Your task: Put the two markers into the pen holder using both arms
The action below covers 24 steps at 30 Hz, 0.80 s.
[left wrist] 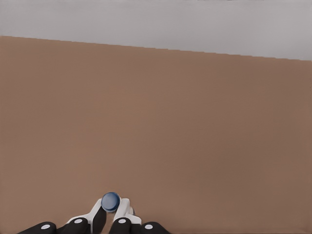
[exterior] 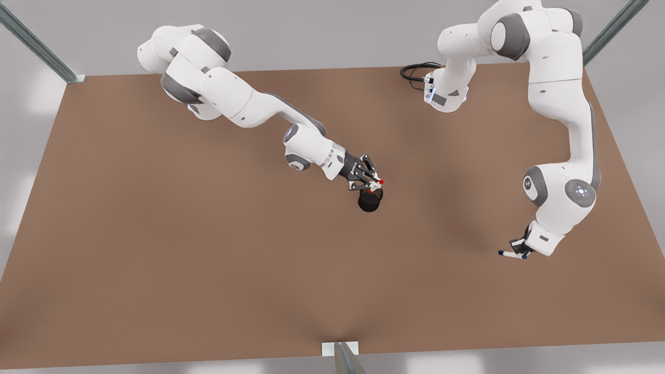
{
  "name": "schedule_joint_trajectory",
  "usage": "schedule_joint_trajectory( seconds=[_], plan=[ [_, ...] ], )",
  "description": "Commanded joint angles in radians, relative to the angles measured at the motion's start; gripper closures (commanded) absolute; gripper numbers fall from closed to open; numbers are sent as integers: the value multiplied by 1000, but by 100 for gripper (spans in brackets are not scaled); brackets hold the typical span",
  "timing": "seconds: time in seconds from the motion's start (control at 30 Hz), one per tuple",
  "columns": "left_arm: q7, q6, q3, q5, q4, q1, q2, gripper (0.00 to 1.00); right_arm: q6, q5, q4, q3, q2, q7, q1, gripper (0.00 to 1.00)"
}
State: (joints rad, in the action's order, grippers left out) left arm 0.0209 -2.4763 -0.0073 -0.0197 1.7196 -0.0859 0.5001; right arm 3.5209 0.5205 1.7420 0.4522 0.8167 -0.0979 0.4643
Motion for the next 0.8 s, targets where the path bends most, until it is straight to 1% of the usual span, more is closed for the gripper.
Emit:
schedule_joint_trajectory(
  seconds=[0.0, 0.07, 0.17, 0.2, 0.23, 0.27, 0.4, 0.43, 0.47, 0.5, 0.53, 0.57, 0.6, 0.63, 0.67, 0.7, 0.73, 0.77],
  plan=[
    [-102, 0, -16, 6, 0, 0, -8, 69, 0, 18, 4, 0, -1, 20, -3, 74],
    [-102, 0, -28, 6, 14, 0, -20, 69, 0, 16, 8, 0, -1, 20, -1, 74],
    [-102, 0, -39, 6, 21, 0, -26, 69, 0, 16, 10, 2, 6, 20, -1, 71],
    [-102, 0, -39, 6, 21, 0, -26, 69, 0, 15, 10, 2, 6, 20, -1, 39],
    [-102, 0, -39, 6, 21, 0, -26, 69, 0, 15, 16, 2, 4, 20, -1, 3],
    [-104, 0, -39, 6, 21, 0, -26, 69, 0, 15, 16, 2, 4, 20, -1, 0],
    [-104, 2, -51, 6, 32, 0, -43, 69, -10, -13, -5, 8, -5, 9, -4, 0],
    [-102, 2, -53, 6, 37, 0, -51, 69, -89, -54, -73, 16, -19, -22, -6, 0],
    [-102, 2, -60, 6, 44, 1, -60, 69, -252, -51, -143, 31, -50, -22, -18, 0],
    [-99, 3, -66, 6, 52, 1, -71, 69, -364, -45, -177, 89, -60, -16, -72, 0],
    [-99, 5, -68, 6, 52, 1, -75, 69, -539, -47, -203, 164, -96, -14, -147, 0],
    [-99, 5, -82, 7, 67, 5, -87, 69, -654, -43, -203, 353, -83, -14, -370, 0],
    [-96, 8, -83, 7, 81, 12, -106, 69, -795, -47, -203, 442, -123, -42, -498, 0],
    [-90, 22, -85, 9, 90, 29, -124, 69, -890, -50, -184, 408, -246, -79, -533, 0],
    [-36, 34, -85, 9, 100, 67, -137, 69, -939, -160, -66, 320, -447, -89, -543, 0],
    [8, 37, -83, 9, 109, 97, -152, 69, -1045, -272, 28, 255, -576, -80, -541, 0],
    [48, 69, -83, 9, 110, 124, -166, 69, -1377, -319, -62, 231, -625, -88, -541, 0],
    [119, 97, -83, 9, 110, 167, -179, 69, -1744, -381, -269, 125, -614, -80, -504, 0]
  ],
)
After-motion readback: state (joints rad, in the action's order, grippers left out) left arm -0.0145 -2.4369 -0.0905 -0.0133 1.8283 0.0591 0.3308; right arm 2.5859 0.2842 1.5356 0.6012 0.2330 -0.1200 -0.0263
